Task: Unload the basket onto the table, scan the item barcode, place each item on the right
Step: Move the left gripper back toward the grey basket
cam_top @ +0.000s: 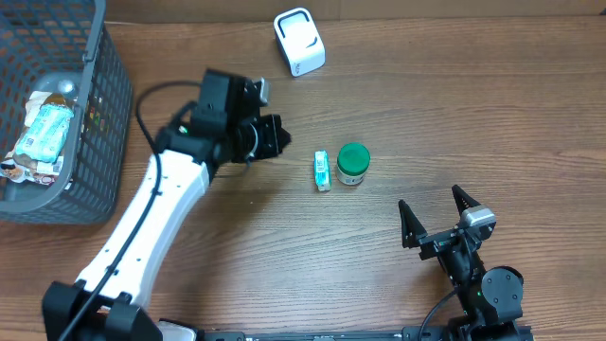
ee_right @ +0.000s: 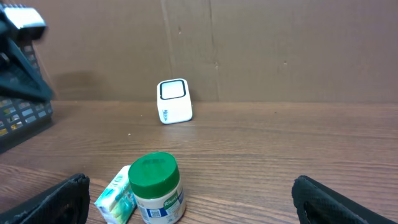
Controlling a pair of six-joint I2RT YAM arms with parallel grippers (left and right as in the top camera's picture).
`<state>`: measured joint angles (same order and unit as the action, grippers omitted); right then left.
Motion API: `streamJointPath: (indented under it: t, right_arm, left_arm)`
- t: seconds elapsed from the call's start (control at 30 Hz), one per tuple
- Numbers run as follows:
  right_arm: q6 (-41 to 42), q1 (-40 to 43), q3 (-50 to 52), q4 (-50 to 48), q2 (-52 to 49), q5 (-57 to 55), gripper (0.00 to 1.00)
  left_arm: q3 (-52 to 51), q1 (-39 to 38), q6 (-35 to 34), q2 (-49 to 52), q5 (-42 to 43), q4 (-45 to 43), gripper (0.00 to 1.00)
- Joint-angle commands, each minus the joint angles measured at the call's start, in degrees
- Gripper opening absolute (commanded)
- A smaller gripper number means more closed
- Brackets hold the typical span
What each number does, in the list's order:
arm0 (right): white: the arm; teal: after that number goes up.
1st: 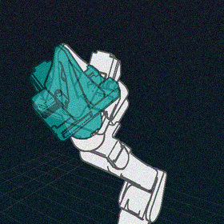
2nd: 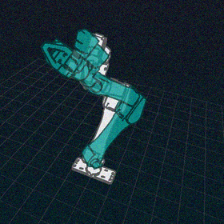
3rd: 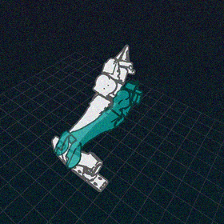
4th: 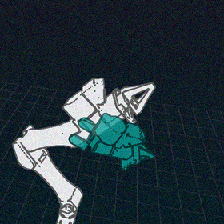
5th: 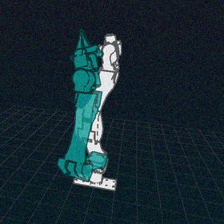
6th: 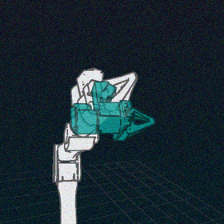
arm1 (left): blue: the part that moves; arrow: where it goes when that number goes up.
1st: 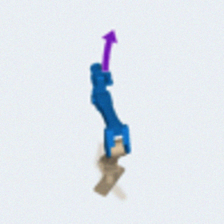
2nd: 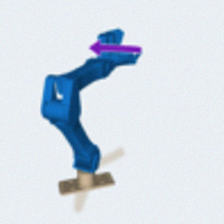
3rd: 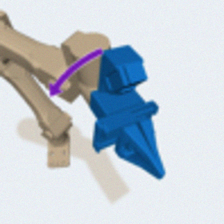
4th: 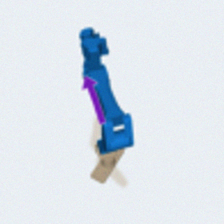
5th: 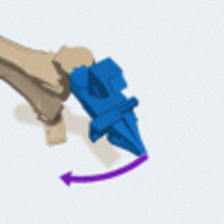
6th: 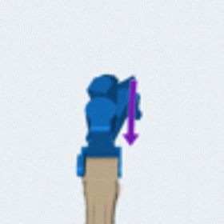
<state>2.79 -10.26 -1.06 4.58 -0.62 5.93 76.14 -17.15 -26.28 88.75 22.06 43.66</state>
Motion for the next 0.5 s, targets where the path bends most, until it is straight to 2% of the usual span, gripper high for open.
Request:
streamJointPath:
  t: [0.0, 0.03, 0.07, 0.2, 0.3, 0.37, 0.47]
  right_arm:
    - [-0.3, -0.3, 0.6, -0.2, 0.5, -0.4, 1.0]
    - [-0.3, -0.3, 0.6, -0.2, 0.5, -0.4, 1.0]
    - [-0.3, -0.3, 0.6, -0.2, 0.5, -0.4, 1.0]
    - [-0.3, -0.3, 0.6, -0.2, 0.5, -0.4, 1.0]
    - [-0.3, -0.3, 0.6, -0.2, 0.5, -0.4, 1.0]
    - [-0.3, -0.3, 0.6, -0.2, 0.5, -0.4, 1.0]
    - [-0.3, -0.3, 0.6, -0.2, 0.5, -0.4, 1.0]
  left_arm:
    - [13.0, 0.3, 9.8, -2.0, -16.8, 7.8, 0.04]
    - [15.8, 0.5, 11.5, -2.0, -19.5, 9.7, 0.06]
    - [18.1, 0.6, 13.0, -2.0, -21.8, 11.1, 0.13]
    - [26.9, 1.4, 19.1, -2.1, -33.8, 13.2, 0.58]
    - [31.5, 2.8, 20.3, -2.2, -44.3, 10.9, 0.94]
    - [32.7, 4.7, 22.3, -2.2, -47.9, 7.6, 1.0]
    - [32.8, 8.9, 25.6, -2.1, -49.1, 2.0, 1.0]
